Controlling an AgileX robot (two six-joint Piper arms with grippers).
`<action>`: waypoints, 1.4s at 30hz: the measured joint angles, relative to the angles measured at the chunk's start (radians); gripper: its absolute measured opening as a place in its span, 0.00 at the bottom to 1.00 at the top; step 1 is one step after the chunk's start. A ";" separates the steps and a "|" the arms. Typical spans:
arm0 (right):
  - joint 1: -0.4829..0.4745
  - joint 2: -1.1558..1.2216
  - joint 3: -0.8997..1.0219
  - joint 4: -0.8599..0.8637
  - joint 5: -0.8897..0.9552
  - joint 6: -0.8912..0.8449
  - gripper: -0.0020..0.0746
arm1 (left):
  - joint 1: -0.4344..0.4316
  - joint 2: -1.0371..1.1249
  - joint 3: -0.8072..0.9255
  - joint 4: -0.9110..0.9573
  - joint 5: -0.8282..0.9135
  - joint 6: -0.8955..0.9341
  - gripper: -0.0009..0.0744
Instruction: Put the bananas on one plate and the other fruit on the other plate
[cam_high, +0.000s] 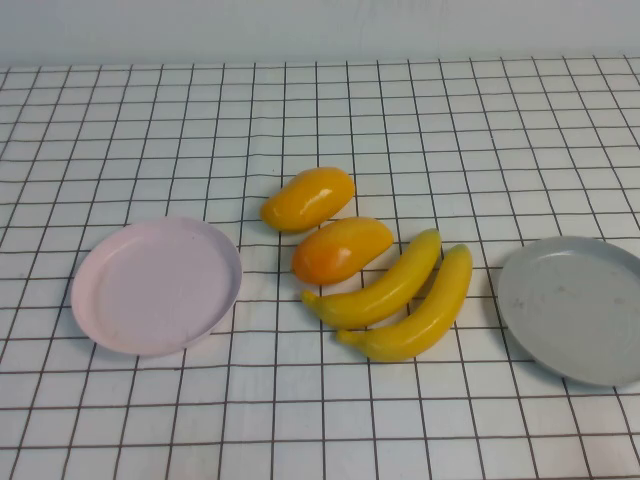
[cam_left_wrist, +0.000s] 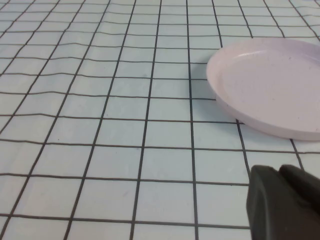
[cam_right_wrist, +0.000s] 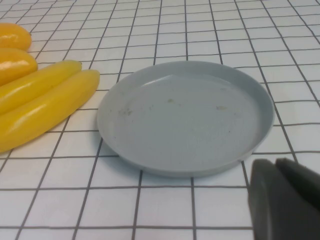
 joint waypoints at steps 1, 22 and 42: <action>0.000 0.000 0.000 0.000 0.000 0.000 0.01 | 0.000 0.000 0.000 0.000 0.000 0.000 0.01; 0.000 0.000 0.000 0.000 0.000 0.000 0.01 | -0.167 0.000 0.000 0.000 0.000 0.000 0.01; 0.000 0.000 0.000 0.000 0.000 0.000 0.01 | -0.173 0.000 0.000 0.000 0.000 0.000 0.01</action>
